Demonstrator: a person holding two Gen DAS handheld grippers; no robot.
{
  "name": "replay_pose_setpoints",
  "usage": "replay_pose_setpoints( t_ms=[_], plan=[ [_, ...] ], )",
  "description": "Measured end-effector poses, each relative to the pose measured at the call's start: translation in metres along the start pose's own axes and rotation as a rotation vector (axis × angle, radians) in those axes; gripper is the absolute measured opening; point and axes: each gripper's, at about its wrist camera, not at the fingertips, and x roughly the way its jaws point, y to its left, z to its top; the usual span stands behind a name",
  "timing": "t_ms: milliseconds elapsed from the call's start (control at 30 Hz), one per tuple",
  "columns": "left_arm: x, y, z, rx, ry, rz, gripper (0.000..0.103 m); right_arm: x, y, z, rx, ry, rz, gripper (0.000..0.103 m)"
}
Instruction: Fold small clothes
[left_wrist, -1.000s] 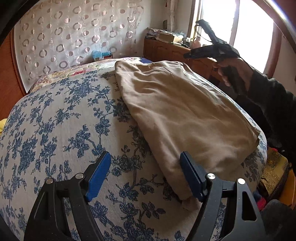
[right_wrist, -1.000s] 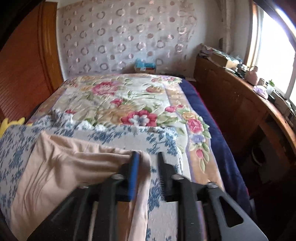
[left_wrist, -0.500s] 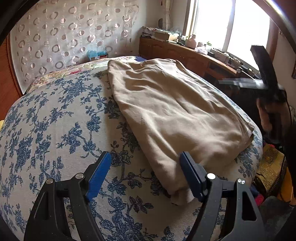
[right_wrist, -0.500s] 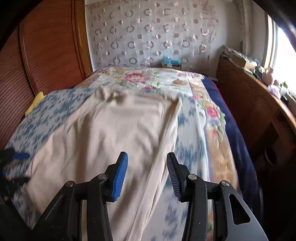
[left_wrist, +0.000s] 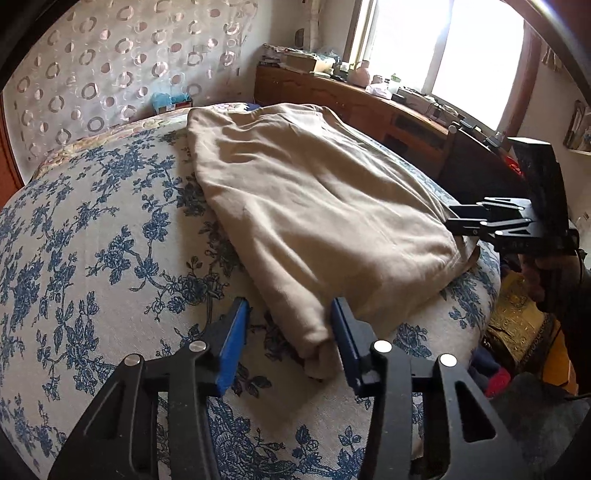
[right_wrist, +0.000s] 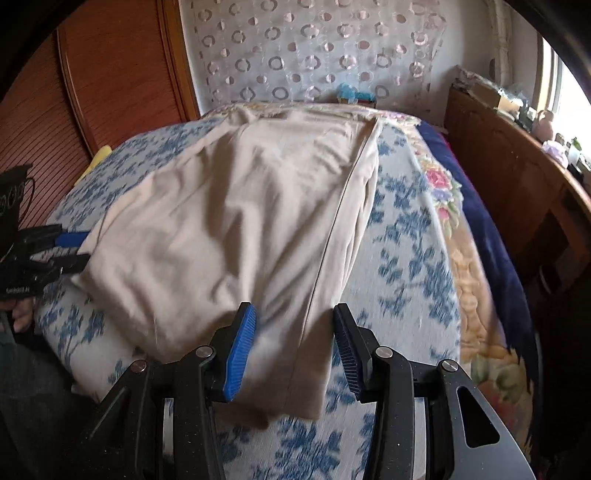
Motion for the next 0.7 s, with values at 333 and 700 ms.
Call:
replay_pose_setpoints(
  t_ms=[333, 700],
  plan=[
    [-0.003, -0.002, -0.003, 0.017, 0.013, -0.006, 0.047, -0.008, 0.018, -0.013, -0.026, 0.059, -0.006, 0.045],
    [-0.016, -0.009, 0.002, 0.056, -0.036, -0.047, 0.006, -0.008, 0.032, -0.019, -0.068, -0.002, 0.072, 0.006]
  ],
)
